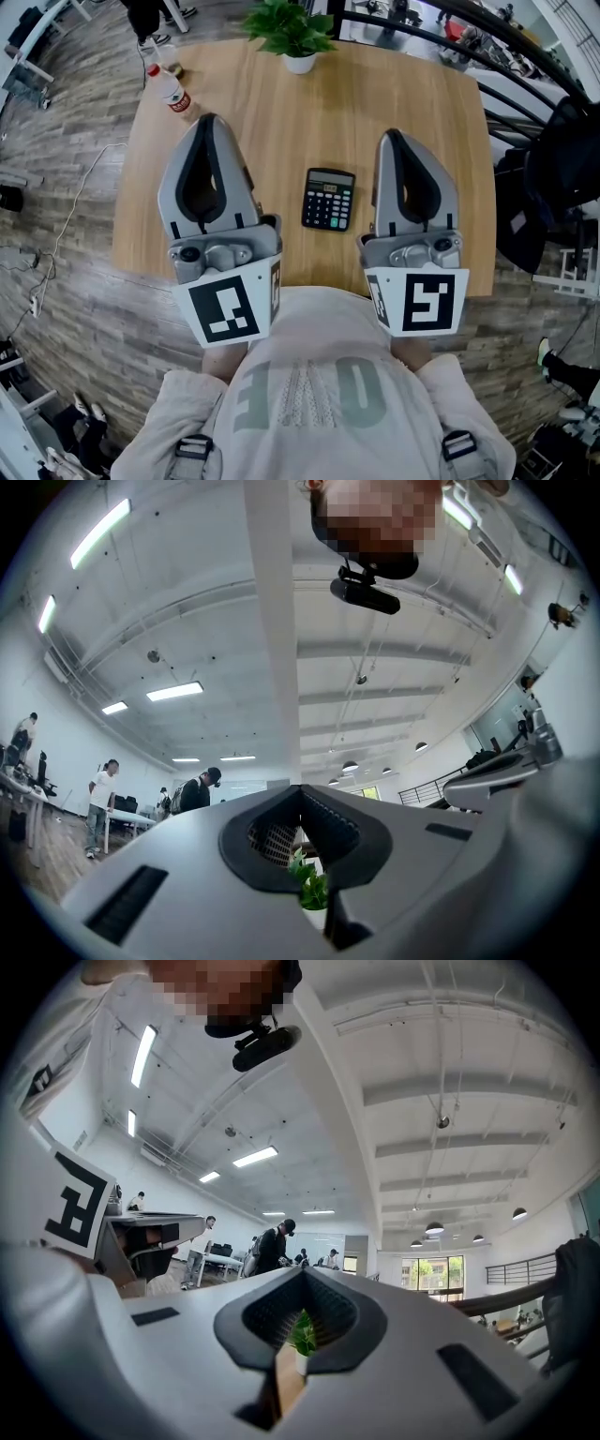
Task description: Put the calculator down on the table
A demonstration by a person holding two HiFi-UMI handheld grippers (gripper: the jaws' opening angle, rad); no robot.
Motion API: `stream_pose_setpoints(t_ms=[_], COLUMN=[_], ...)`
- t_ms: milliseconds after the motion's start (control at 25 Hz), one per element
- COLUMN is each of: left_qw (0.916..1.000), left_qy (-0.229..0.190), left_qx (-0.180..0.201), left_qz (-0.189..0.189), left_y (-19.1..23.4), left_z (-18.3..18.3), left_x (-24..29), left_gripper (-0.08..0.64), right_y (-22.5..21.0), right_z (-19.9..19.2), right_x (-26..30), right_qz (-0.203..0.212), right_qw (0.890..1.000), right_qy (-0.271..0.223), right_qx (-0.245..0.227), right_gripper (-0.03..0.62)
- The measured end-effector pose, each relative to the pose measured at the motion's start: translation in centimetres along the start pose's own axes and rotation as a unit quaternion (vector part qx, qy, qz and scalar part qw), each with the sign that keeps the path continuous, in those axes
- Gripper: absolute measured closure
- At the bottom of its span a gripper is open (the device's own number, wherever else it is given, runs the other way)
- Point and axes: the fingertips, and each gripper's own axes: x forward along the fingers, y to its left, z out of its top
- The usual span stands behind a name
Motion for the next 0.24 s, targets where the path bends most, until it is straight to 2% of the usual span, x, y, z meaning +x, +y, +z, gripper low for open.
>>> stream_pose_setpoints(t_ms=[240], left_qw=[0.9996], left_qy=[0.024], left_qx=[-0.009], left_qz=[0.01], left_y=[0.72], left_z=[-1.29], left_x=[0.52], left_gripper=[0.551], right_y=[-0.07], right_z=[-0.56], right_x=[0.86], right_qz=[0.008], right_qw=[1.0], right_qy=[0.007], right_qx=[0.001], right_gripper=[0.574])
